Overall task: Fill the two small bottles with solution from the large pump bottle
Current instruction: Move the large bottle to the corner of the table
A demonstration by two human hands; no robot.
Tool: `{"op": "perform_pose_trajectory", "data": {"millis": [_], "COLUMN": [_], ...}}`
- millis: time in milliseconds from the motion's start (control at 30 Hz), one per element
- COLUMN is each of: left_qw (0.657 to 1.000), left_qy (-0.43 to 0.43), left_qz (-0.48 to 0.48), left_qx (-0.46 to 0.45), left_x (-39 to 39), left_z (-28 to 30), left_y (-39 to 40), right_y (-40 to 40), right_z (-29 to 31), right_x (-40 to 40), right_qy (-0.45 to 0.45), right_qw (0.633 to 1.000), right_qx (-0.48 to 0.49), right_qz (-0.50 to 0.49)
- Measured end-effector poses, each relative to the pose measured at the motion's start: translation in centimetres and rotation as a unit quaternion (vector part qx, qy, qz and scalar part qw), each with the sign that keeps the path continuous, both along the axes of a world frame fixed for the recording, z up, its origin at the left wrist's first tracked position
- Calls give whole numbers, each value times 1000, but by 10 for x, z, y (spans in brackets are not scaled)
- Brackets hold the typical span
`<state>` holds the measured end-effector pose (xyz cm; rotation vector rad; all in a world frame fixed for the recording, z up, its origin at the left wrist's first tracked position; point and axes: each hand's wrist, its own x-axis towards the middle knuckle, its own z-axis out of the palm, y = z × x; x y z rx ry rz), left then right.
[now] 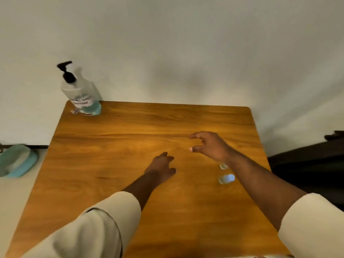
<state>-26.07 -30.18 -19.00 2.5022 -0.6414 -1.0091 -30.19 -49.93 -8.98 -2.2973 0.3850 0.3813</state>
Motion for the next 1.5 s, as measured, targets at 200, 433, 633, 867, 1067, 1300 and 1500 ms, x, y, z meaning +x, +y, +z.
{"op": "perform_pose_trajectory", "data": {"millis": [200, 433, 633, 867, 1067, 1300, 1500], "left_qw": [997, 986, 973, 975, 949, 932, 939], "left_qy": [17, 52, 29, -60, -25, -43, -99], "left_qz": [8, 74, 117, 96, 183, 192, 160], "left_qx": [-74, -141, -196, -193, -255, -306, -288], "left_x": [-74, -127, -138, -129, -104, -42, 26], "left_z": [13, -8, -36, -37, -19, -5, -21], "left_y": [-75, -113, -140, -144, -146, -221, -313], "right_y": [-102, -112, -109, -98, -120, -205, -284], "right_z": [4, -55, -100, -115, -103, -83, -92], "right_x": [-82, -119, -118, -107, -108, -64, 3], "right_qy": [-46, 10, -3, -40, -21, -88, -130], "right_qw": [994, 987, 978, 979, 984, 966, 967], "right_qx": [-4, 72, 124, 95, 68, 69, 22], "right_qz": [-103, -142, -169, -178, -165, -232, -219]}}
